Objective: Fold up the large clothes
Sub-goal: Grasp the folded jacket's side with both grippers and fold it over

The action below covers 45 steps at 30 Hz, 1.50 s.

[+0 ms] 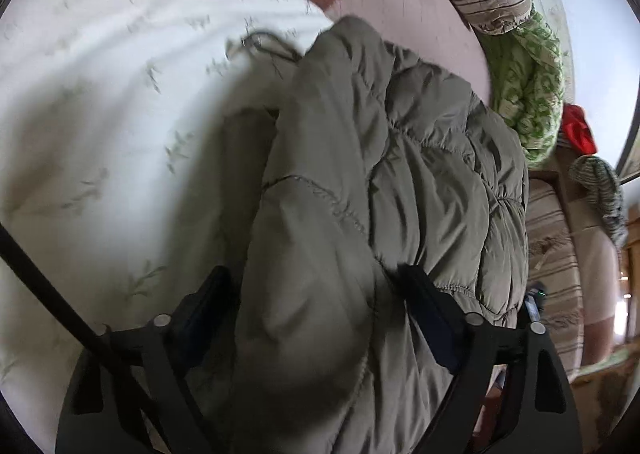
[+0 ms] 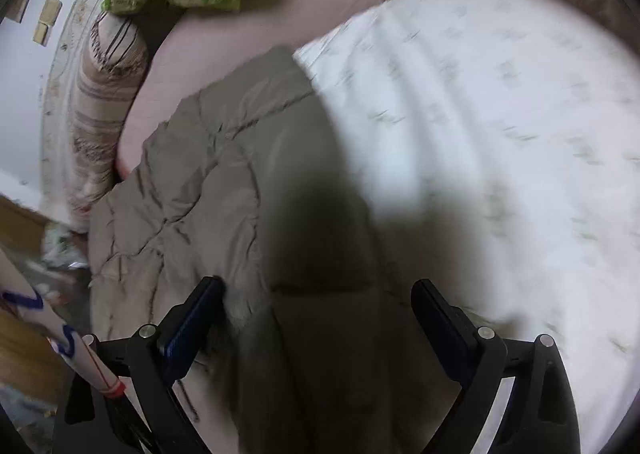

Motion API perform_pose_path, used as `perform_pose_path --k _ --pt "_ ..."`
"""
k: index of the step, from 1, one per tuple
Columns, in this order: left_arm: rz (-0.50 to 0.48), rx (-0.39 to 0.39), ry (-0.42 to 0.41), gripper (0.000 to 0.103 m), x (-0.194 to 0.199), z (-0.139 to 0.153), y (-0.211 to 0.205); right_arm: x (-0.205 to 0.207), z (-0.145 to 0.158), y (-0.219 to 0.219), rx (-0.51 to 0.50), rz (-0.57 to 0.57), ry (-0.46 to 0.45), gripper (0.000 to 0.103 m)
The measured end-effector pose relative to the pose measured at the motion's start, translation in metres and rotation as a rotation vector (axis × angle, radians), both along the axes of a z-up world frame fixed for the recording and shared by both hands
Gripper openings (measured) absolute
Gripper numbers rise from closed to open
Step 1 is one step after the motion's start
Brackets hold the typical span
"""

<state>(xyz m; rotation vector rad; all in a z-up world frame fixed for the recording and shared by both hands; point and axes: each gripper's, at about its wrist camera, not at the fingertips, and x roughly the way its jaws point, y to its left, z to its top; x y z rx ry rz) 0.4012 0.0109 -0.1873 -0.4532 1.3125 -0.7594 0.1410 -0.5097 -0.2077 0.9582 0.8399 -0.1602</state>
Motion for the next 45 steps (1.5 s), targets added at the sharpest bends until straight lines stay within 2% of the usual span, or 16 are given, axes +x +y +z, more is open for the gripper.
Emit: perform_pose_path --k 2,7,8,9,10,12,16,21,27,31,33,35,37,39,42,45 --pt "-0.01 -0.033 0.025 0.092 0.003 -0.005 0.0 0.011 -0.012 0.001 0.055 0.034 -0.011 0.101" --pt "-0.055 0.06 -0.055 0.093 -0.009 0.007 -0.022 0.016 -0.016 0.008 0.05 0.067 -0.039 0.103" --pt "-0.053 0.084 -0.078 0.084 -0.014 0.012 -0.027 0.017 -0.015 0.01 0.042 0.072 -0.04 0.102" --pt "-0.049 0.088 -0.089 0.074 -0.017 0.017 -0.028 0.017 -0.013 0.012 0.034 0.075 -0.043 0.093" --pt "-0.044 0.094 -0.104 0.069 -0.02 0.023 -0.029 0.017 -0.01 0.015 0.048 0.08 -0.06 0.081" --pt "-0.037 0.117 -0.139 0.054 -0.026 0.036 -0.031 0.022 -0.005 0.019 0.048 0.07 -0.059 0.072" --pt "-0.01 0.147 -0.178 0.046 -0.034 0.05 -0.03 0.022 0.011 0.027 0.031 0.059 -0.061 0.05" --pt "0.003 0.166 -0.182 0.042 -0.045 0.059 -0.027 0.012 0.03 0.032 0.036 0.041 -0.09 0.042" --pt "0.003 0.172 -0.147 0.042 -0.061 0.058 -0.009 -0.014 0.046 0.044 0.033 0.06 -0.095 0.042" --pt "-0.002 0.186 -0.143 0.042 -0.075 0.056 -0.001 -0.046 0.046 0.049 0.037 0.078 -0.094 0.042" --pt "-0.006 0.194 -0.152 0.046 -0.08 0.054 -0.001 -0.055 0.042 0.052 0.029 0.084 -0.085 0.042" --pt "0.0 0.21 -0.163 0.05 -0.082 0.053 0.001 -0.06 0.032 0.051 0.016 0.064 -0.055 0.053" --pt "0.002 0.222 -0.17 0.051 -0.081 0.056 0.0 -0.063 0.026 0.049 -0.044 0.01 -0.005 0.071" --pt "0.0 0.229 -0.17 0.051 -0.081 0.061 0.002 -0.066 0.031 0.051 -0.121 -0.044 0.013 0.077" --pt "-0.012 0.241 -0.201 0.051 -0.083 0.071 0.007 -0.078 0.046 0.061 -0.238 -0.154 0.025 0.081" --pt "-0.037 0.286 -0.246 0.052 -0.087 0.078 0.01 -0.087 0.062 0.078 -0.344 -0.213 0.047 0.081"
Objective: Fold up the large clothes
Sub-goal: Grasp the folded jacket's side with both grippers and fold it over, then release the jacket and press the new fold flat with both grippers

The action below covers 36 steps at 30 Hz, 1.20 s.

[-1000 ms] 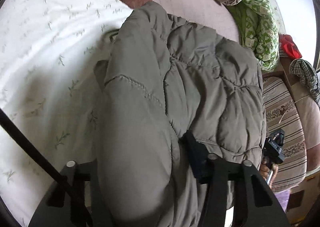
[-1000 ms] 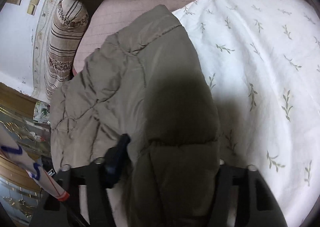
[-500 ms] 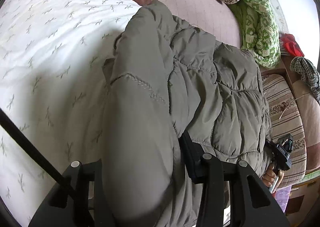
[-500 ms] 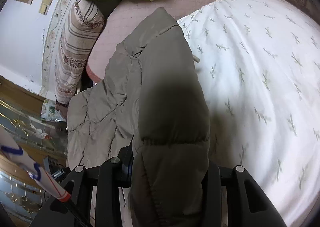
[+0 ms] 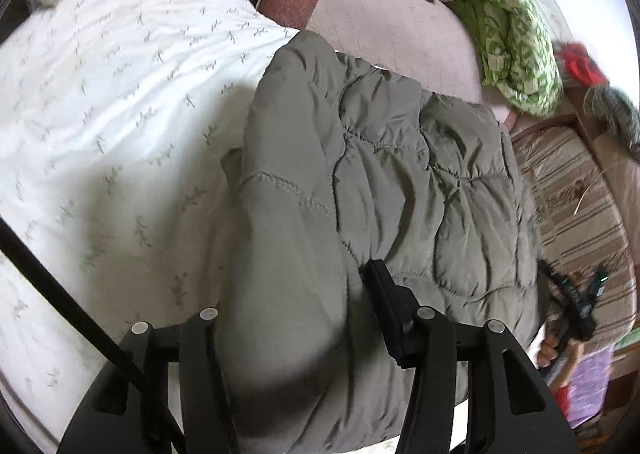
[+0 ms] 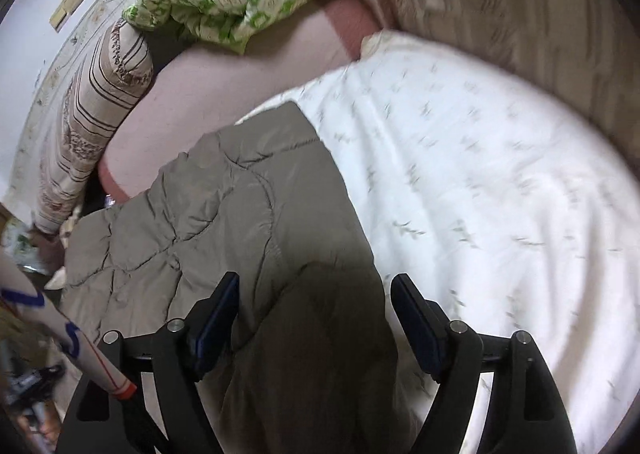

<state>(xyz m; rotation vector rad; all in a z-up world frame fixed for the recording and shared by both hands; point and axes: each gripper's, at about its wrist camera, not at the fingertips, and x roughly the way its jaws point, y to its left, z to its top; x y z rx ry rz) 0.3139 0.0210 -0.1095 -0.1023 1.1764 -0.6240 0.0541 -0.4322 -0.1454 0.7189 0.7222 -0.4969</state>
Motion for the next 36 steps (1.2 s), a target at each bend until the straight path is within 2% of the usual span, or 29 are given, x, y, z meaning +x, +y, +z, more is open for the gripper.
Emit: perform_pose_path --k 3,6,8,9,10,13,15,19,21,23,25,30,36 --pt "-0.049 0.064 0.012 0.055 0.0 -0.002 0.0 0.0 0.024 0.02 -0.134 -0.028 0.046 0.081" --pt "-0.029 0.1 -0.001 0.063 0.004 -0.001 0.015 0.006 0.054 0.043 -0.254 -0.046 0.069 0.081" --pt "-0.027 0.06 0.001 0.063 0.007 0.003 0.029 0.02 0.075 0.063 -0.305 -0.026 0.061 0.081" --pt "0.004 0.039 -0.001 0.063 0.01 0.005 0.04 0.03 0.085 0.075 -0.323 -0.003 0.054 0.081" --pt "0.059 0.056 -0.024 0.063 0.013 0.007 0.051 0.037 0.092 0.084 -0.332 0.021 0.048 0.081" --pt "0.213 0.178 -0.095 0.063 0.021 0.006 0.08 0.077 0.106 0.128 -0.362 0.146 0.045 0.081" --pt "0.275 0.195 -0.092 0.063 0.026 0.003 0.094 0.103 0.107 0.156 -0.372 0.228 0.052 0.081" --pt "0.325 0.105 -0.058 0.063 0.031 0.003 0.119 0.164 0.089 0.206 -0.322 0.379 0.076 0.081" --pt "0.342 0.086 -0.071 0.063 0.031 0.007 0.123 0.191 0.073 0.216 -0.294 0.405 0.105 0.081" --pt "0.353 0.089 -0.088 0.063 0.031 0.01 0.122 0.213 0.055 0.22 -0.308 0.38 0.149 0.082" --pt "0.361 0.088 -0.097 0.063 0.031 0.012 0.12 0.238 0.036 0.212 -0.319 0.345 0.199 0.09" --pt "0.361 0.076 -0.102 0.063 0.035 0.015 0.122 0.281 0.009 0.185 -0.329 0.297 0.26 0.101" --pt "0.347 0.106 -0.146 0.063 0.032 0.021 0.108 0.299 -0.002 0.177 -0.366 0.269 0.291 0.103"
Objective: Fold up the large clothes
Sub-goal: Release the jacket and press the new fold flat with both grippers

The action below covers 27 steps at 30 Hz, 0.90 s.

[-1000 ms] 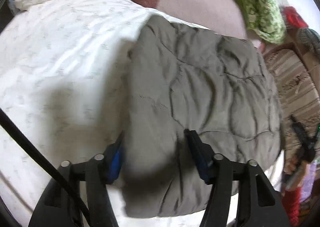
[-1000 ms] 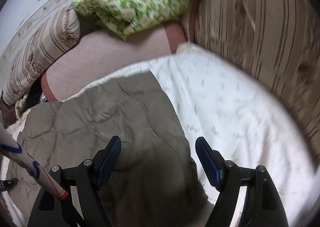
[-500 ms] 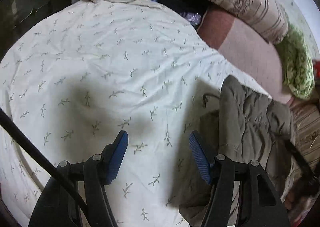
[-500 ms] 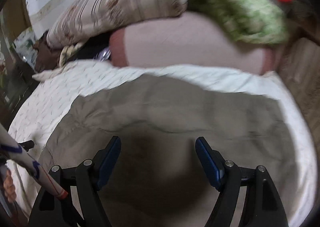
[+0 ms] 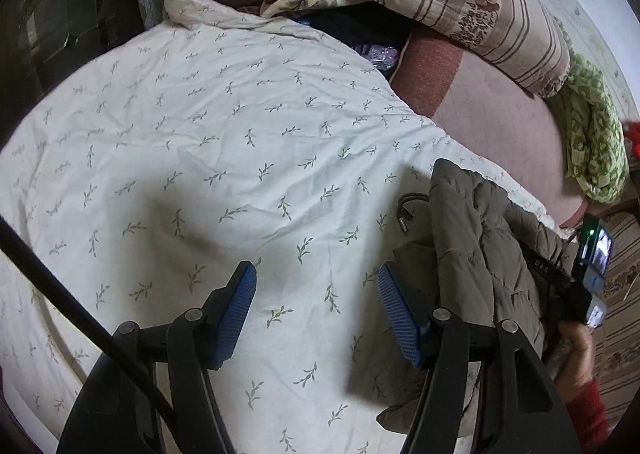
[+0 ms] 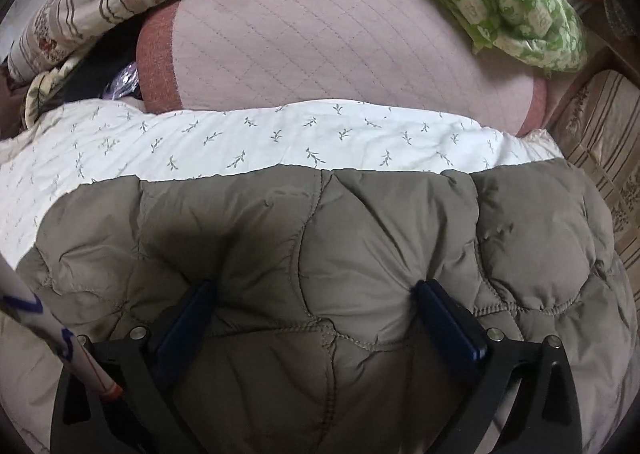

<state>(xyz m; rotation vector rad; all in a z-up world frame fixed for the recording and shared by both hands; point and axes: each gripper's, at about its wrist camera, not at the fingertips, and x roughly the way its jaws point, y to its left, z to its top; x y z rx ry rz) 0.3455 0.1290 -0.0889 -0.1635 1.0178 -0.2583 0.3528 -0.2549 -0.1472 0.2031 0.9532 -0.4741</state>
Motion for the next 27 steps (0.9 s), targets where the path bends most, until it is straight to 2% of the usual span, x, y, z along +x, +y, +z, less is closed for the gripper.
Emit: perform_pose_path --k 3,4,7,9,13,17,20,23,27 --pt "-0.005 0.019 -0.023 0.063 -0.006 0.004 -0.003 0.0 0.013 0.007 -0.028 0.004 0.033 0.101" --pt "-0.006 0.015 -0.028 0.063 -0.007 0.006 -0.003 -0.004 0.024 0.012 -0.025 0.013 0.02 0.096" --pt "0.005 0.004 -0.039 0.063 -0.009 0.009 -0.001 -0.025 0.057 0.036 0.028 0.083 -0.08 0.095" --pt "0.017 -0.007 -0.037 0.063 -0.008 0.009 0.001 -0.038 0.07 0.065 0.051 0.167 -0.111 0.095" --pt "0.022 -0.01 -0.029 0.063 -0.009 0.009 0.0 -0.041 0.05 0.115 0.021 0.277 -0.065 0.095" --pt "0.021 -0.001 -0.054 0.064 -0.012 0.015 -0.002 -0.03 0.017 0.14 -0.111 0.267 -0.038 0.101" --pt "0.022 -0.011 -0.059 0.064 -0.014 0.017 -0.004 -0.025 0.021 0.14 -0.111 0.267 -0.006 0.101" --pt "0.016 0.006 -0.07 0.065 -0.017 0.017 -0.008 -0.04 0.044 0.122 -0.06 0.256 -0.049 0.1" --pt "0.013 0.013 -0.077 0.065 -0.019 0.017 -0.012 -0.061 0.058 0.073 -0.126 0.195 -0.063 0.1"
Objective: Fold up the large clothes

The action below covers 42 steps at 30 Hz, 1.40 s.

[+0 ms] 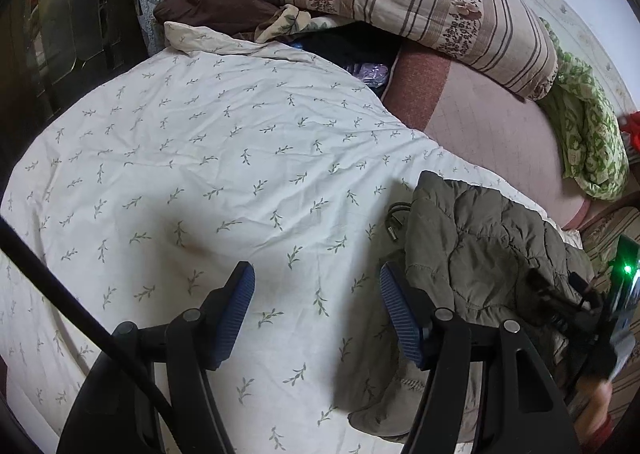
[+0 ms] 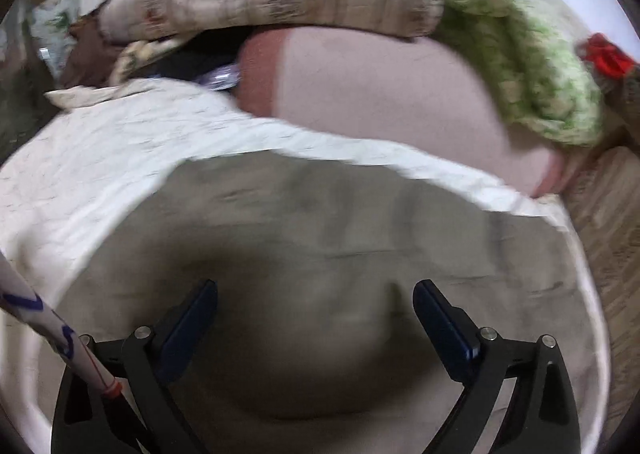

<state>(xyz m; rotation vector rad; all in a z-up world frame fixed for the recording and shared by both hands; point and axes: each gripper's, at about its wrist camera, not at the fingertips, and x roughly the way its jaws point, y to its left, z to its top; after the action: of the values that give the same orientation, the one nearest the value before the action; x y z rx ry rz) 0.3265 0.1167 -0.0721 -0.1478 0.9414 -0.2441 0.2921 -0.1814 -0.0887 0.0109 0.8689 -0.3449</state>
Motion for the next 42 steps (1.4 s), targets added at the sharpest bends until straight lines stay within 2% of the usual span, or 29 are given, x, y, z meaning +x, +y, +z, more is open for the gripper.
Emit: perform_pose_path --k 3,4,6,10,11,13,15,18,21,24,29,32,36,38,42 --pt "0.001 0.003 -0.011 0.065 -0.002 0.001 -0.004 -0.005 -0.008 -0.065 -0.025 -0.121 0.047 0.1" --pt "0.002 0.008 -0.017 0.065 -0.002 0.001 -0.005 -0.007 -0.011 -0.087 0.002 -0.156 0.056 0.1" --pt "0.015 0.042 -0.052 0.065 -0.005 0.004 -0.01 -0.015 -0.017 -0.148 0.072 -0.305 0.093 0.1" --pt "0.071 0.102 -0.17 0.065 -0.017 0.016 -0.018 -0.064 -0.007 -0.234 0.22 -0.578 0.034 0.1" --pt "0.095 0.118 -0.209 0.066 -0.022 0.02 -0.019 -0.08 -0.001 -0.247 0.243 -0.617 0.013 0.099" --pt "0.159 0.16 -0.308 0.07 -0.036 0.032 -0.02 -0.103 0.008 -0.256 0.243 -0.627 -0.006 0.099" --pt "0.22 0.202 -0.423 0.082 -0.055 0.046 -0.021 -0.133 0.022 -0.249 0.236 -0.594 -0.033 0.099" --pt "0.262 0.212 -0.569 0.089 -0.087 0.067 -0.022 -0.184 0.038 -0.218 0.236 -0.511 -0.071 0.099" --pt "0.252 0.211 -0.645 0.094 -0.123 0.081 -0.022 -0.23 0.042 -0.182 0.225 -0.434 -0.077 0.099" --pt "0.211 0.211 -0.642 0.094 -0.156 0.086 -0.026 -0.281 0.036 -0.144 0.237 -0.378 -0.069 0.099" --pt "0.136 0.107 -0.594 0.094 -0.222 0.085 -0.02 -0.34 0.015 -0.1 0.295 -0.333 -0.063 0.099" --pt "0.097 0.077 -0.546 0.095 -0.251 0.082 -0.021 -0.353 0.008 -0.081 0.316 -0.314 -0.068 0.099" --pt "0.041 0.082 -0.48 0.095 -0.285 0.073 -0.029 -0.36 0.008 -0.065 0.362 -0.287 -0.108 0.099" --pt "0.016 0.079 -0.46 0.095 -0.304 0.07 -0.032 -0.364 0.013 -0.057 0.349 -0.27 -0.134 0.099" --pt "-0.032 0.058 -0.437 0.095 -0.336 0.064 -0.04 -0.376 0.024 -0.039 0.254 -0.248 -0.182 0.099"
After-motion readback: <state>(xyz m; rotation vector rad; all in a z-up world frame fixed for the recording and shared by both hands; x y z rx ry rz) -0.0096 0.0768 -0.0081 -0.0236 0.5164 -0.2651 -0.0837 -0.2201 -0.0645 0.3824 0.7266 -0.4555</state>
